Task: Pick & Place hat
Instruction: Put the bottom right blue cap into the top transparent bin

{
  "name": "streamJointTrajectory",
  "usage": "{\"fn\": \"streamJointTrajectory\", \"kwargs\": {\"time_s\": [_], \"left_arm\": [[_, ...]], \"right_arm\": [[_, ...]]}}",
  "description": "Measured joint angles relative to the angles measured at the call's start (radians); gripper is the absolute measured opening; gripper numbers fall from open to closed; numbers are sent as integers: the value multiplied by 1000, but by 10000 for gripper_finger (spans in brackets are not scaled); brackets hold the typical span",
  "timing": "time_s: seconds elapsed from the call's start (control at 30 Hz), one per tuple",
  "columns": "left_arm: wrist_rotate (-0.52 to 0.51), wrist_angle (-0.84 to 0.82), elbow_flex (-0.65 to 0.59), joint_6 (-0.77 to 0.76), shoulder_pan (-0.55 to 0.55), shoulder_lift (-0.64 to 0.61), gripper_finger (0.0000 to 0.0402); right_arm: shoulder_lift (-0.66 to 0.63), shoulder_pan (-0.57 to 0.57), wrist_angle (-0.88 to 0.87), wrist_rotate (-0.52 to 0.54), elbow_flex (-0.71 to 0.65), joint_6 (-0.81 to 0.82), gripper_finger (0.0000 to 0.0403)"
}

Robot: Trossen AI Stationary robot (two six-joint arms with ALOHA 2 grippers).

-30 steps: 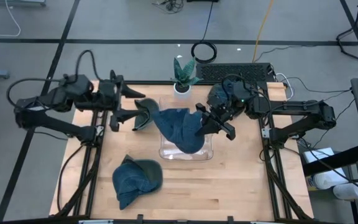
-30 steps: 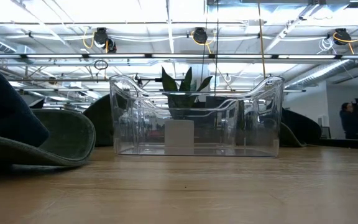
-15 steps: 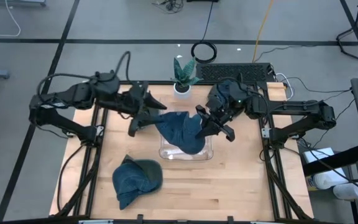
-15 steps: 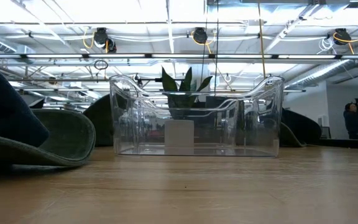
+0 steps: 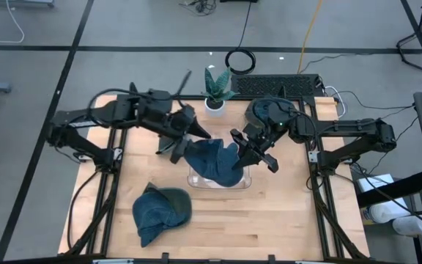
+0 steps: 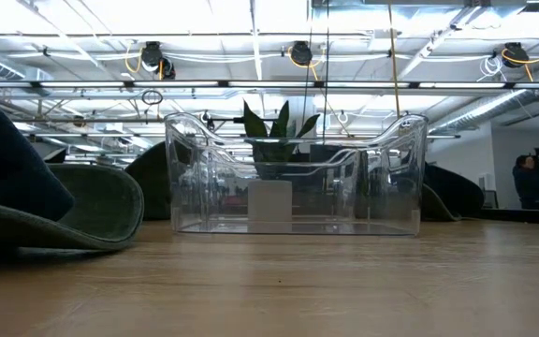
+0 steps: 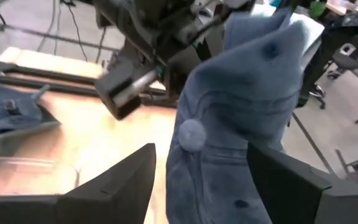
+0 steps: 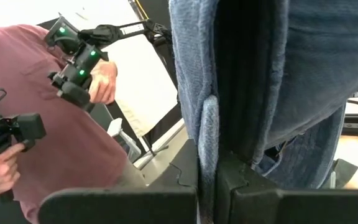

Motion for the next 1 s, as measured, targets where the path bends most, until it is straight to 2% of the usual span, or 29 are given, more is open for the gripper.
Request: {"fn": "streamJointTrajectory", "kwargs": {"time_s": [0.1, 0.43, 0.63, 0.77, 0.9, 1.0], "left_arm": [[4, 5, 0, -3, -4, 25, 254], [120, 96, 0, -57, -2, 30, 207], [188, 88, 0, -60, -2, 30, 146], [193, 101, 0, -60, 5, 30, 92], [252, 106, 0, -101, 24, 30, 32], [316, 106, 0, -134, 38, 30, 22]], "right_arm": [[0, 0, -5, 0, 0, -1, 0], [0, 0, -30, 1, 0, -12, 0], [0, 0, -30, 3, 0, -19, 0], [0, 0, -30, 3, 0, -19, 0], [0, 0, -30, 4, 0, -26, 0], [0, 0, -30, 4, 0, -27, 0]]}}
